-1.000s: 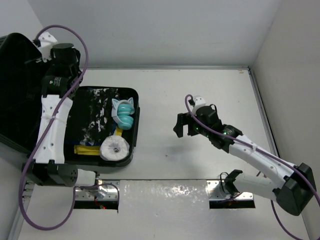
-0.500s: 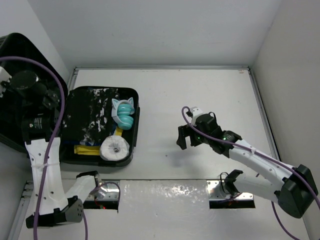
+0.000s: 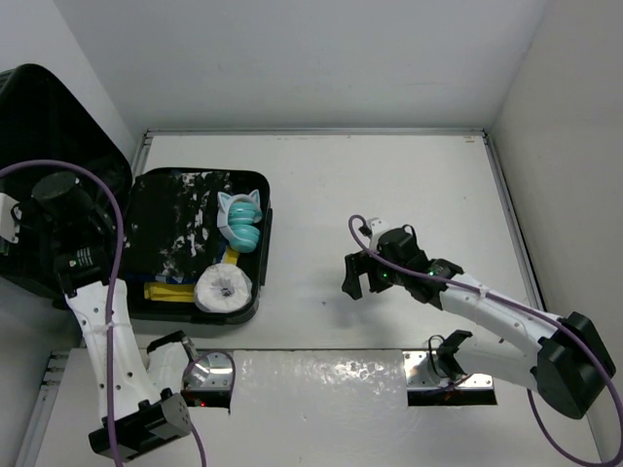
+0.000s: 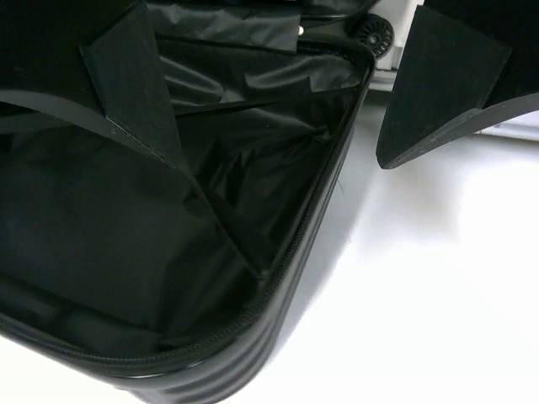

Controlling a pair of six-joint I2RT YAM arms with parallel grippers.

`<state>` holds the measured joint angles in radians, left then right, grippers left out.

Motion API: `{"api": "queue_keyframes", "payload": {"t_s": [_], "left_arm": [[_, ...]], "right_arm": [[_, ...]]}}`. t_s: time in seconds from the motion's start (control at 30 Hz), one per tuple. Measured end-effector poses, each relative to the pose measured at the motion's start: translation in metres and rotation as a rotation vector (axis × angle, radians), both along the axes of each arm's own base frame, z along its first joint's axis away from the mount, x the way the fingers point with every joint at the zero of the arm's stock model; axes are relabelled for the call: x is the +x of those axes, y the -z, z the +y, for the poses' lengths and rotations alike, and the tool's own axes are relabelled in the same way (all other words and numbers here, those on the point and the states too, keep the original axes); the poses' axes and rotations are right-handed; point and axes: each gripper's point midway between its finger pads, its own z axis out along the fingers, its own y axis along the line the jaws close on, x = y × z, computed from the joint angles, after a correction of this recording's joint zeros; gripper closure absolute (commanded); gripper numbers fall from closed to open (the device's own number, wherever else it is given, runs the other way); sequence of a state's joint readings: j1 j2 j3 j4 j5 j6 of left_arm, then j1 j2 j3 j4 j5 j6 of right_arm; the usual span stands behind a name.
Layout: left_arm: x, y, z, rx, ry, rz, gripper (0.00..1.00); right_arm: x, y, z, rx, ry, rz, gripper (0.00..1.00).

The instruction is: Pack the luggage

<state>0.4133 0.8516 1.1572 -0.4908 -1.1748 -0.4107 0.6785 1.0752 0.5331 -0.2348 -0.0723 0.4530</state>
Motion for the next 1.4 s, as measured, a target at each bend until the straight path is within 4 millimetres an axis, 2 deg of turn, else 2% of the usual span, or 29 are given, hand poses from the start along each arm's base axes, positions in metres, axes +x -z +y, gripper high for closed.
{"api": "queue_keyframes", "payload": {"t_s": [0.17,0.33,0.43,0.53,0.6,0.67,0.73,0.77,0.8,0.83,0.87,0.93,0.97,1.07,1.17,1.4], "left_arm": [[-0.015,0.014,0.005,-0.021,-0.052,-0.024,0.00],[-0.023,0.048,0.006,-0.057,-0.078,0.020,0.00],[-0.027,0.063,0.018,-0.093,-0.114,0.021,0.00],[-0.021,0.089,0.039,-0.172,-0.141,0.061,0.00],[-0.013,0.101,0.049,-0.216,-0.131,0.080,0.00],[0.001,0.120,0.059,-0.269,-0.110,0.114,0.03],[0.009,0.123,0.060,-0.277,-0.077,0.106,0.14],[0.011,0.122,0.059,-0.277,-0.064,0.099,0.41],[0.014,0.121,0.058,-0.279,-0.041,0.090,0.55],[0.011,0.123,0.056,-0.287,-0.040,0.112,0.61],[0.006,0.124,0.055,-0.294,-0.049,0.141,0.79],[-0.004,0.126,0.052,-0.308,-0.063,0.186,0.95],[-0.006,0.125,0.051,-0.309,-0.064,0.188,1.00],[-0.005,0.123,0.048,-0.313,-0.023,0.205,1.00],[0.004,0.115,0.044,-0.296,0.075,0.200,1.00],[0.026,0.093,0.007,-0.193,0.310,0.198,1.00]], "right_arm": [[-0.001,0.006,0.003,-0.003,-0.019,0.020,0.01],[-0.008,0.013,0.009,0.004,-0.056,0.059,0.01],[-0.012,0.012,0.014,0.020,-0.087,0.063,0.01],[-0.017,0.010,0.020,0.034,-0.116,0.071,0.01],[-0.022,0.009,0.025,0.044,-0.140,0.072,0.01],[-0.026,0.008,0.030,0.055,-0.166,0.072,0.01],[-0.030,0.008,0.034,0.068,-0.188,0.071,0.01],[-0.032,0.008,0.036,0.076,-0.200,0.072,0.01],[-0.034,0.008,0.038,0.080,-0.209,0.076,0.01],[-0.036,0.008,0.039,0.084,-0.216,0.077,0.01],[-0.037,0.008,0.040,0.089,-0.222,0.076,0.01],[-0.038,0.009,0.042,0.096,-0.228,0.073,0.01],[-0.039,0.010,0.042,0.097,-0.231,0.073,0.01],[-0.040,0.012,0.042,0.099,-0.234,0.073,0.01],[-0.040,0.010,0.042,0.103,-0.234,0.067,0.01],[-0.030,-0.013,0.041,0.136,-0.205,-0.029,0.01]]}}
